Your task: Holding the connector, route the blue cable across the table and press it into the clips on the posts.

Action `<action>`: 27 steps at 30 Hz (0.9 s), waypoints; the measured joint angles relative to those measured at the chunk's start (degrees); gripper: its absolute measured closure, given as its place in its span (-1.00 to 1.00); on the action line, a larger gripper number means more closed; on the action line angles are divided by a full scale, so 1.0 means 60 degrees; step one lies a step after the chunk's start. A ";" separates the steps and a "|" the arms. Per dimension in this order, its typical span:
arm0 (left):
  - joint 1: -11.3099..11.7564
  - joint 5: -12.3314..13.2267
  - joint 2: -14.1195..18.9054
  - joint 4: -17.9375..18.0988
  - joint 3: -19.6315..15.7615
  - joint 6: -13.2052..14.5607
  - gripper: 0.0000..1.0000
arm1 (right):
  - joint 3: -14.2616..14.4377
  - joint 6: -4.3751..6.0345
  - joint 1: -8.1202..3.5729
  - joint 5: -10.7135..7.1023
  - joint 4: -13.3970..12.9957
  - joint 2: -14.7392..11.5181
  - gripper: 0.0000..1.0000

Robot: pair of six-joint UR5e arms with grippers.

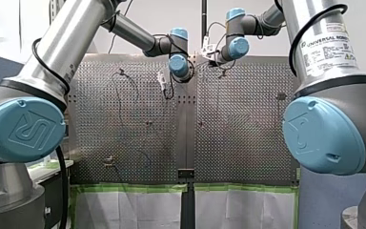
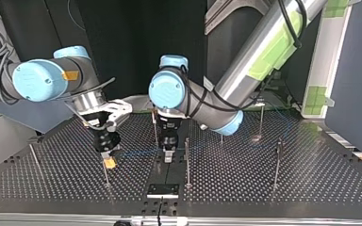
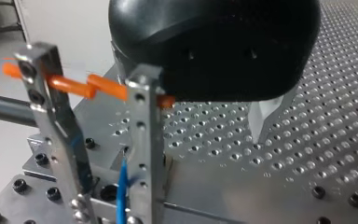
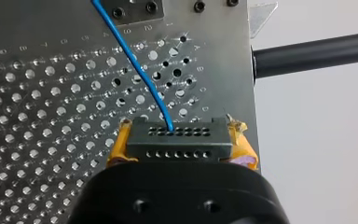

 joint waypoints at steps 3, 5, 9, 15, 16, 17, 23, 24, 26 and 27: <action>-0.0047 -0.0080 0.0001 -0.0010 0.0000 0.0039 0.76 | 0.0003 -0.0001 0.0006 0.0000 0.0003 0.0000 1.00; -0.0079 -0.0101 0.0000 -0.0014 0.0000 0.0046 1.00 | 0.0005 0.0000 0.0016 0.0000 0.0005 0.0000 1.00; -0.0178 -0.0125 0.0002 -0.0055 0.0000 0.0043 1.00 | 0.0006 0.0000 0.0040 0.0000 0.0005 -0.0002 1.00; -0.0353 -0.0307 0.0003 -0.0261 -0.0013 -0.0057 1.00 | 0.0026 0.0012 0.0097 0.0000 0.0004 -0.0002 1.00; -0.0386 -0.0362 0.0003 -0.0320 -0.0030 -0.0074 1.00 | 0.0045 0.0016 0.0099 0.0000 0.0002 -0.0001 1.00; -0.0420 -0.0421 0.0004 -0.0381 -0.0052 -0.0091 1.00 | 0.0082 0.0020 0.0094 0.0000 -0.0002 0.0000 1.00; -0.0618 -0.0880 0.0192 -0.0442 -0.0414 -0.0255 1.00 | 0.0363 0.0045 0.0056 0.0011 -0.0031 0.0015 1.00; -0.0639 -0.0973 0.0271 -0.0376 -0.0505 -0.0301 1.00 | 0.0411 0.0048 0.0065 0.0014 -0.0033 0.0017 1.00; -0.0657 -0.1101 0.0383 -0.0268 -0.0633 -0.0354 1.00 | 0.0551 0.0037 0.0089 0.0027 -0.0045 0.0025 1.00; -0.0667 -0.1192 0.0468 -0.0190 -0.0719 -0.0391 1.00 | 0.0615 0.0027 0.0099 0.0035 -0.0052 0.0027 1.00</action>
